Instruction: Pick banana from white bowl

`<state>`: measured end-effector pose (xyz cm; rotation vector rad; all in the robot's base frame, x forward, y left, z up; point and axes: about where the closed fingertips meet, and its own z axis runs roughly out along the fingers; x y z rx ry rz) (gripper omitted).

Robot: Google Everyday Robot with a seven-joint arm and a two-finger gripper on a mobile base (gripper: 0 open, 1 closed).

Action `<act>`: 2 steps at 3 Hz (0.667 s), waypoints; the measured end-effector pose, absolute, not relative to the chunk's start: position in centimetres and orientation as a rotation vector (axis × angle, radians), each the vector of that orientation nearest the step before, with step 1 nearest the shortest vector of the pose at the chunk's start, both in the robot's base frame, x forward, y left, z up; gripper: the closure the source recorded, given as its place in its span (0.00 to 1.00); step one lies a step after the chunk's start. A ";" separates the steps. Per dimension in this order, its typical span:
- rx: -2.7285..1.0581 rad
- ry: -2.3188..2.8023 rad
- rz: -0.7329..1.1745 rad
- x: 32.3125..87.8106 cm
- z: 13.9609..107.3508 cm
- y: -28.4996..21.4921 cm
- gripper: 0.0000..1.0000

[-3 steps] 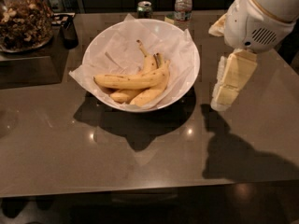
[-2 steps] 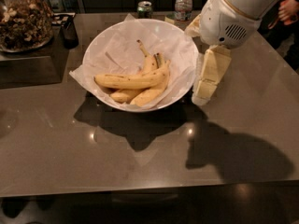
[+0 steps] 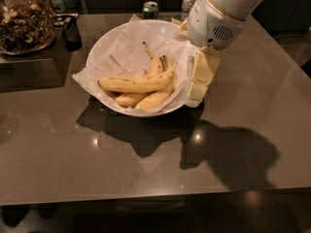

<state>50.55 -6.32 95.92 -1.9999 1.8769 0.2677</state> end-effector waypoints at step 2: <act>-1.954 1.805 0.397 53.1 95.3 -2.9 0.00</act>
Offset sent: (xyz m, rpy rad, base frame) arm 0.0444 0.0636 -0.0080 0.1673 0.0513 0.0808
